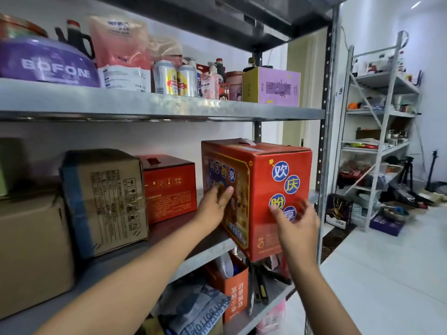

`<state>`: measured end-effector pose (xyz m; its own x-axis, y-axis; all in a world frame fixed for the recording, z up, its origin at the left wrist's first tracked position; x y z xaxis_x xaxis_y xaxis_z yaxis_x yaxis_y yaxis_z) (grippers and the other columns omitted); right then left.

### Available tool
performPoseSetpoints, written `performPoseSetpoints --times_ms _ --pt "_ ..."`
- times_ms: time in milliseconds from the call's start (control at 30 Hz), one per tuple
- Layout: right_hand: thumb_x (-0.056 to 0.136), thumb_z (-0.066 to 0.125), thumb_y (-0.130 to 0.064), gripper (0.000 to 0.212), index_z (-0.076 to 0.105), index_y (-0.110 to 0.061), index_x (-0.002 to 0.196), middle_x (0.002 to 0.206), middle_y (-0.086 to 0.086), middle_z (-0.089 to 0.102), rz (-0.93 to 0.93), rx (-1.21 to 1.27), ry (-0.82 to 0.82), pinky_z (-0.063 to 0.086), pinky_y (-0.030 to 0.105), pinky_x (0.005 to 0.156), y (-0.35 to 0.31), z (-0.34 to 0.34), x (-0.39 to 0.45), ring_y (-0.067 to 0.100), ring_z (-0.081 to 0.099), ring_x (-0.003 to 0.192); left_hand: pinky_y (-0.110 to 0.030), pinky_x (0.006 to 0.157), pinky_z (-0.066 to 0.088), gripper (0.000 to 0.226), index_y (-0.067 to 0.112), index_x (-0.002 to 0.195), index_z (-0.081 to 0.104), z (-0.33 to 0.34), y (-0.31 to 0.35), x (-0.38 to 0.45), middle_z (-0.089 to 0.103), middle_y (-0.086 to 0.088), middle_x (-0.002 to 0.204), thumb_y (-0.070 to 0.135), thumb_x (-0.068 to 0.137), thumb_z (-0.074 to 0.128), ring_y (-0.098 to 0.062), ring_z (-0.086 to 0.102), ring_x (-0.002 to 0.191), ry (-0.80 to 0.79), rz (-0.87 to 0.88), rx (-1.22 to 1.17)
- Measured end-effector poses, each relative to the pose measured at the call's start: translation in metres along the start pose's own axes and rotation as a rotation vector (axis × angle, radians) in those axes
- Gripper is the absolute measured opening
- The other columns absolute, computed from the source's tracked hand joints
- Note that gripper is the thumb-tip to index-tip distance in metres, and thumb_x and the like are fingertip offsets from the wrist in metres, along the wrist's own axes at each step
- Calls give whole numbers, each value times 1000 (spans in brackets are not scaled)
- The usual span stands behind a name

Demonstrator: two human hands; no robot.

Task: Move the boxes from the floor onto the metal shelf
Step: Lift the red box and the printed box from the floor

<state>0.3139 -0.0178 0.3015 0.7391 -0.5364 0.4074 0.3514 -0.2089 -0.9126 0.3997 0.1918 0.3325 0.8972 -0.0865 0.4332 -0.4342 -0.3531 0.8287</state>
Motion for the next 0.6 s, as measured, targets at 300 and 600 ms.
performPoseSetpoints --times_ms 300,600 --pt "72 84 -28 73 47 -31 135 114 -11 68 72 215 -289 53 13 62 10 27 33 1 69 90 -40 107 37 53 20 132 49 5 16 2 54 -5 134 56 95 36 -22 48 126 -27 21 149" --pt "63 84 -54 87 45 -33 137 124 -5 65 237 292 -339 57 47 88 26 92 65 15 68 102 -36 101 39 45 6 128 47 -11 4 22 53 -17 130 39 101 33 -32 49 121 202 -73 271"
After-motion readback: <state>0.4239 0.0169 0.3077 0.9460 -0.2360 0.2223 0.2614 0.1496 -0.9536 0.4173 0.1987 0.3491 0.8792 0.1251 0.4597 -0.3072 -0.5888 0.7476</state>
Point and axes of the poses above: each hand's wrist, its own x-axis towards the middle knuckle, its own z-axis out of the palm, y = z × x, the point moved 7 cm from there along x, towards the middle knuckle
